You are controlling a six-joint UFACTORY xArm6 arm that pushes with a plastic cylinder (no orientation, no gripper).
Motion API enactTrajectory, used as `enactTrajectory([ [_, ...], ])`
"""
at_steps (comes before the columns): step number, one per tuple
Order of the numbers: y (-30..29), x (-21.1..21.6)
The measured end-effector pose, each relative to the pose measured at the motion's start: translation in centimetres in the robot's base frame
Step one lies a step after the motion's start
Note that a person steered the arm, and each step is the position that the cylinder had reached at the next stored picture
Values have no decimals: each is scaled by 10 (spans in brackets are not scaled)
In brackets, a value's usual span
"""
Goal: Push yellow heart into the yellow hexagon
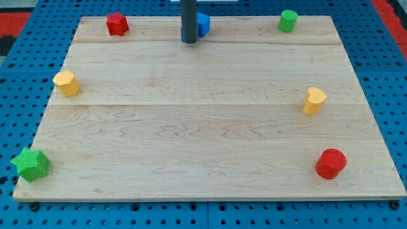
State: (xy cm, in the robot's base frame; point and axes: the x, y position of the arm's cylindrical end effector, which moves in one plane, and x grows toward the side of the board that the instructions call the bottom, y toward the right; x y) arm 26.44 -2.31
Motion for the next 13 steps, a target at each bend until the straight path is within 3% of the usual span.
enactTrajectory([
  [1, 23, 34],
  [3, 230, 66],
  [4, 289, 117],
  [5, 291, 174],
  [6, 260, 204],
  [8, 146, 182],
  [9, 176, 180],
  [10, 242, 186],
  [11, 251, 155],
  [13, 116, 154],
])
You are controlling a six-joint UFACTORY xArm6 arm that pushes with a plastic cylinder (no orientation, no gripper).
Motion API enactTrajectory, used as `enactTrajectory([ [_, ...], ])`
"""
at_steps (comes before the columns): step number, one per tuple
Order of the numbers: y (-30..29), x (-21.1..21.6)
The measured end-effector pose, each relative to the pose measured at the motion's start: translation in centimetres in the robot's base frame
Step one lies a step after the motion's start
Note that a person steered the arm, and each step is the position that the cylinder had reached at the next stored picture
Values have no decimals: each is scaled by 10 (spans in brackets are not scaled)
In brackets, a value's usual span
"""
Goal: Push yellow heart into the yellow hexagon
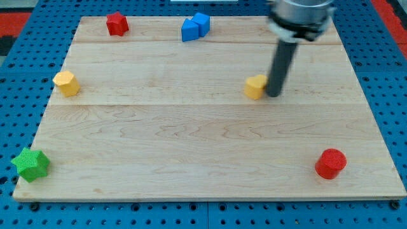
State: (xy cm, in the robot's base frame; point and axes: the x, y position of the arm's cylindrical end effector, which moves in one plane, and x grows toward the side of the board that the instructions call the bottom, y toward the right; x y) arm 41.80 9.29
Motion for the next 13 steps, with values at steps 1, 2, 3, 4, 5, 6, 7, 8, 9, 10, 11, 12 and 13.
enactTrajectory([
  [1, -31, -8],
  [2, 0, -32],
  [3, -21, -45],
  [4, -75, -23],
  [5, -107, -11],
  [6, -58, -8],
  [7, -70, 11],
  [8, -144, 20],
  [9, -244, 7],
  [10, -275, 4],
  [11, -208, 18],
  [12, -147, 17],
  [13, -201, -21],
])
